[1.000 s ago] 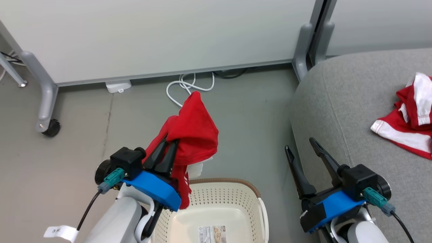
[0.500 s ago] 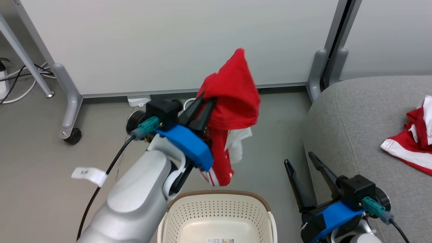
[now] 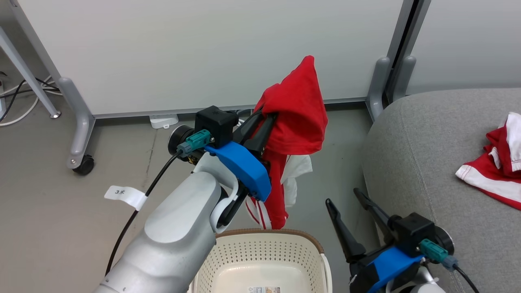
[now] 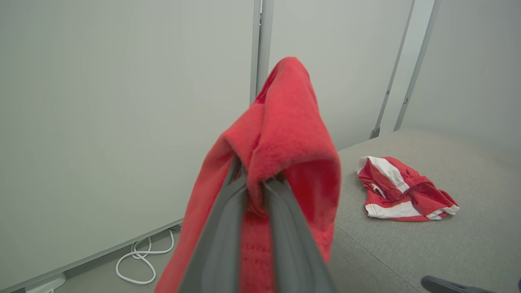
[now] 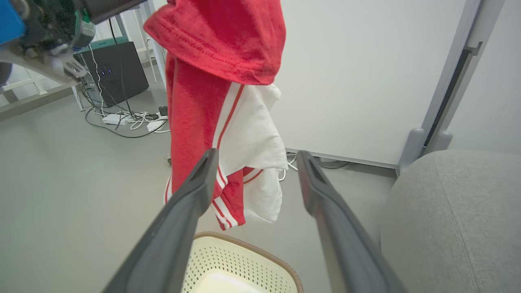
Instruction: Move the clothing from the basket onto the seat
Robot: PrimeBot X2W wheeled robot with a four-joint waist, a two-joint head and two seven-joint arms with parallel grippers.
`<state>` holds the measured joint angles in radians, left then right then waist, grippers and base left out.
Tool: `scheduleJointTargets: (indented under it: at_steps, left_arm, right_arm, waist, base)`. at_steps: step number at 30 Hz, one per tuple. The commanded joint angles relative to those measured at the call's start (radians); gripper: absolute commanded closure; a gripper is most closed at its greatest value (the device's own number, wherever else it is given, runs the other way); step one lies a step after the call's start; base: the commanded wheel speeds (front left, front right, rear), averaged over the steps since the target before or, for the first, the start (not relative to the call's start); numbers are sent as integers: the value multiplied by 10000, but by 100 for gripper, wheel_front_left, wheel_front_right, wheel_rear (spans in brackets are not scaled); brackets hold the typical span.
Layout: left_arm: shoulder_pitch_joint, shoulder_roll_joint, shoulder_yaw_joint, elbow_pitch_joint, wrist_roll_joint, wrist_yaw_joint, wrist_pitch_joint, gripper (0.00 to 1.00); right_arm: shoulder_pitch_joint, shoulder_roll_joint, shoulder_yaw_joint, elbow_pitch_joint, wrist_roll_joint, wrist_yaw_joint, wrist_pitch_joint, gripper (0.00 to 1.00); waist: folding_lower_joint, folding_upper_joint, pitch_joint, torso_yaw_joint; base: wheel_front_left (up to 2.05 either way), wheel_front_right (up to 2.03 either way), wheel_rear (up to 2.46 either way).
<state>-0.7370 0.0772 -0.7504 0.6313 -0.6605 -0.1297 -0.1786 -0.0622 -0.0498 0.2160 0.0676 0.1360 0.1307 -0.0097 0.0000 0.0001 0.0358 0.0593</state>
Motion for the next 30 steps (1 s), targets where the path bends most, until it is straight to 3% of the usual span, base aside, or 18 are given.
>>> scheduleJointTargets:
  at_steps: [1,13,24,30]
  left_arm:
    - [-177,-23,-30,39,-57,-11,-101,100]
    - [-635,-158,-502,386,-352,-11,-256,100]
    - [-1169,-256,-1370,379,-718,-11,-142,100]
    - [-1302,-267,-1899,204,-1088,-11,-183,100]
  right_arm:
    - [-127,-12,119,23,49,1,33,0]
    - [-1474,-16,1445,1154,621,1,174,0]
    - [-4352,-12,2088,5036,1304,1,-100,0]
    - [-5171,-16,2792,6628,2490,1,-557,0]
  waist:
    - [0,-1,22,-1]
    - [0,-1,313,0]
    - [0,-1,620,280]
    - [0,-1,591,458]
  base:
    - [0,0,0]
    - [0,0,0]
    - [0,0,0]
    - [0,0,0]
